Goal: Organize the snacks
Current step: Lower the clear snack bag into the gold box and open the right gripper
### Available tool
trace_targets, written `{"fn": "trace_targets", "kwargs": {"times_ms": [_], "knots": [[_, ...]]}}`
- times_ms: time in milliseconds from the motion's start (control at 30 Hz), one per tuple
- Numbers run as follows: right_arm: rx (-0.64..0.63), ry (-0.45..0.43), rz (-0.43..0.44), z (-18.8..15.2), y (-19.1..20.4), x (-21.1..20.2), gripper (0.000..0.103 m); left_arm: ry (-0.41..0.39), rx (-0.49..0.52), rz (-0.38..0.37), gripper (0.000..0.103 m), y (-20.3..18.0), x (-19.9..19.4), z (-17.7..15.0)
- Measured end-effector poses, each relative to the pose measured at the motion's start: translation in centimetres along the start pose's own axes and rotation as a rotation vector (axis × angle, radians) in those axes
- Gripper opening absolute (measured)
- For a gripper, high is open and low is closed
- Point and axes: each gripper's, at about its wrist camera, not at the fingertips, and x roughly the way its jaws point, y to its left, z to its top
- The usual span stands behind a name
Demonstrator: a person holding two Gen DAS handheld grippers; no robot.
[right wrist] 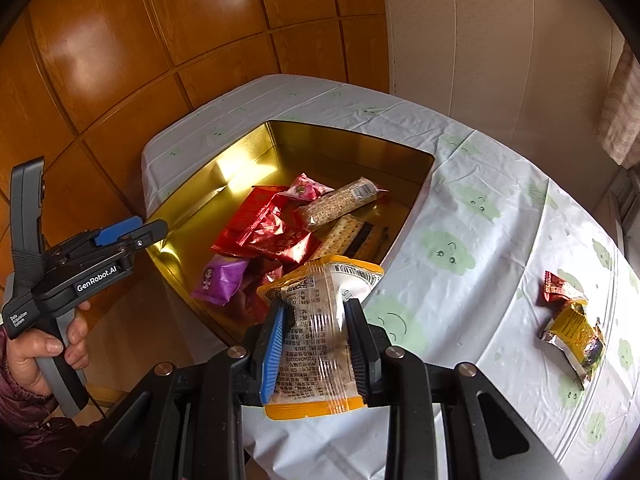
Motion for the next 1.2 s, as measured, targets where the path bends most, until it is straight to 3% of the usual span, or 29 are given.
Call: {"fn": "trace_targets", "kwargs": {"times_ms": [367, 600, 700, 900, 1000, 1133, 1200], "knots": [[0.089, -0.016, 0.028, 4.0, 0.2, 2.5, 0.030, -0.007, -0.015, -0.002, 0.050, 0.5, 0.0, 0.2], [0.112, 0.033, 0.023, 6.9, 0.3, 7.5, 0.033, 0.001, -0.021, -0.005, 0.050, 0.7, 0.4, 0.4], [0.113, 0.063, 0.004, 7.1, 0.1, 9.1, 0.034, 0.013, -0.025, -0.005, 0.050, 0.9, 0.7, 0.3], [0.086, 0.046, 0.058, 5.8, 0.5, 7.6, 0.036, 0.026, -0.028, -0.011, 0.050, 1.0, 1.0, 0.1], [0.045, 0.050, 0.034, 5.4, 1.5, 7.8, 0.036, 0.021, -0.030, -0.013, 0.050, 0.9, 1.1, 0.2], [0.027, 0.070, -0.033, 5.4, 1.9, 9.6, 0.021, 0.015, -0.012, -0.020, 0.050, 0.2, 0.9, 0.1], [0.050, 0.065, -0.036, 5.5, 1.4, 9.9, 0.021, 0.014, -0.002, -0.027, 0.050, -0.1, 0.7, 0.0]]}}
